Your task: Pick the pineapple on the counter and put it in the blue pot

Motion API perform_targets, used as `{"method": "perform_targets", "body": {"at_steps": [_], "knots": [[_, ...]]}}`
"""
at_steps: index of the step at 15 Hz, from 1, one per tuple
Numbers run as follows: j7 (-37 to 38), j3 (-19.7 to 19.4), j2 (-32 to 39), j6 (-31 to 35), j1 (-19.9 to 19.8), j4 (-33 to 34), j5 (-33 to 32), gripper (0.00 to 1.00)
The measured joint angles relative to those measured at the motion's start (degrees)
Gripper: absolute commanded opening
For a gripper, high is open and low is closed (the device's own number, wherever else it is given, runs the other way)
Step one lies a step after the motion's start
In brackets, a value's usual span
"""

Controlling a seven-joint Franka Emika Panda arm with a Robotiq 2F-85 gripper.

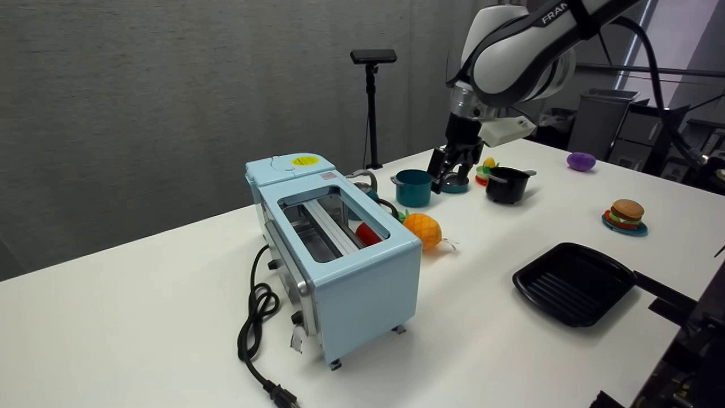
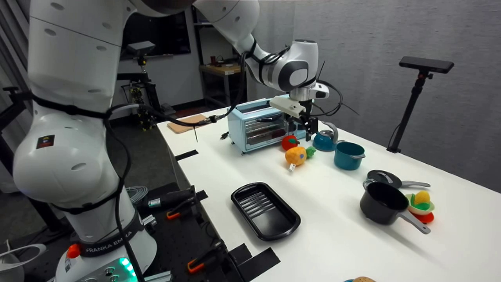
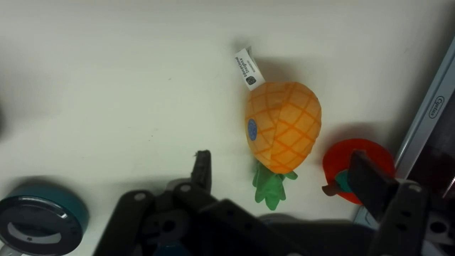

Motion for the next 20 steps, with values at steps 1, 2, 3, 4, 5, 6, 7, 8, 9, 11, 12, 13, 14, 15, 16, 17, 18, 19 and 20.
{"method": "perform_targets", "body": {"at_steps": [1, 2, 3, 4, 5, 6, 7, 8, 9, 11, 12, 13, 14, 15, 16, 17, 18, 19, 20], "knots": [[0.00, 0.28, 0.80, 0.31, 0.18, 0.56, 0.00, 1.00], [0.00, 0.42, 1.68, 0.71, 0.47, 1.21, 0.00, 1.00], [0.00, 0.45, 2.71, 0.96, 0.83, 2.06, 0.00, 1.00], [0.00, 0.45, 3.75, 1.18, 1.17, 2.99, 0.00, 1.00], [0.00, 0.45, 4.86, 1.39, 1.51, 4.01, 0.00, 1.00], [0.00, 0.43, 6.01, 1.69, 1.82, 5.11, 0.00, 1.00], [0.00, 0.38, 7.19, 1.94, 2.12, 6.29, 0.00, 1.00], [0.00, 0.33, 8.35, 2.05, 2.37, 7.52, 0.00, 1.00], [0.00, 0.31, 9.61, 2.05, 2.57, 8.85, 0.00, 1.00], [-0.04, 0.16, 12.18, 1.95, 2.95, 11.36, -0.23, 1.00], [-0.21, 0.11, 13.34, 1.82, 3.02, 12.40, -0.46, 1.00], [-0.71, 0.09, 14.38, 1.80, 3.03, 13.27, -0.66, 1.00], [-1.16, 0.07, 15.30, 1.80, 3.05, 14.02, -0.90, 1.00], [-1.56, 0.08, 16.14, 1.80, 3.14, 14.64, -1.13, 1.00], [-1.87, 0.08, 16.92, 1.80, 3.31, 15.24, -1.27, 1.00], [-2.03, 0.08, 17.65, 1.79, 3.53, 15.70, -1.34, 1.00], [-2.10, 0.08, 18.22, 1.74, 3.74, 16.03, -1.35, 1.00], [-2.18, 0.09, 18.72, 1.65, 3.91, 16.21, -1.35, 0.75], [-2.29, 0.11, 19.14, 1.48, 4.04, 16.30, -1.35, 0.74]]}}
